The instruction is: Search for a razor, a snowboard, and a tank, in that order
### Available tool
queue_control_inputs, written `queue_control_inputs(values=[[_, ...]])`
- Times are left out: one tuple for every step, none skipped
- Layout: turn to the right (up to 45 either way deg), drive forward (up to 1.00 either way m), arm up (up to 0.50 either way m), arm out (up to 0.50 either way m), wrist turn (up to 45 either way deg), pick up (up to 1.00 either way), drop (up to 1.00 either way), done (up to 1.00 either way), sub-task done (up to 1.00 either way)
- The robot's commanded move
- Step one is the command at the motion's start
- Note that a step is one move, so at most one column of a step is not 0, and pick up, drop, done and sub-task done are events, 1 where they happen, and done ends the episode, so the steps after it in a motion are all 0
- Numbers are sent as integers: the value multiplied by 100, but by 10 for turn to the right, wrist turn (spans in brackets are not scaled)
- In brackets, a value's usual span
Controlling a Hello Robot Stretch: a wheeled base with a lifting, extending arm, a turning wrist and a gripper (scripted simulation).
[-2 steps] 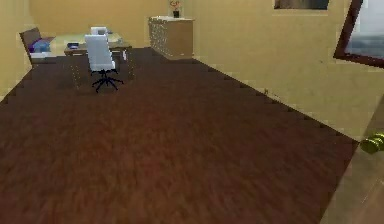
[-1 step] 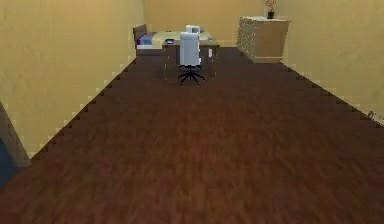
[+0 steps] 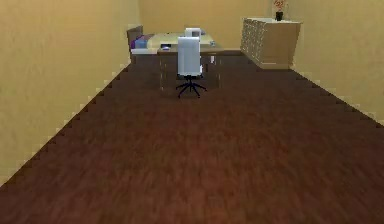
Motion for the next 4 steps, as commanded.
queue_control_inputs(values=[[-450, 0, 0, 0, 0, 0, 0, 0, 0], [-180, 0, 0, 0, 0, 0, 0, 0, 0], [0, 20, 0, 0, 0, 0, 0, 0, 0], [-30, 0, 0, 0, 0, 0, 0, 0, 0]])
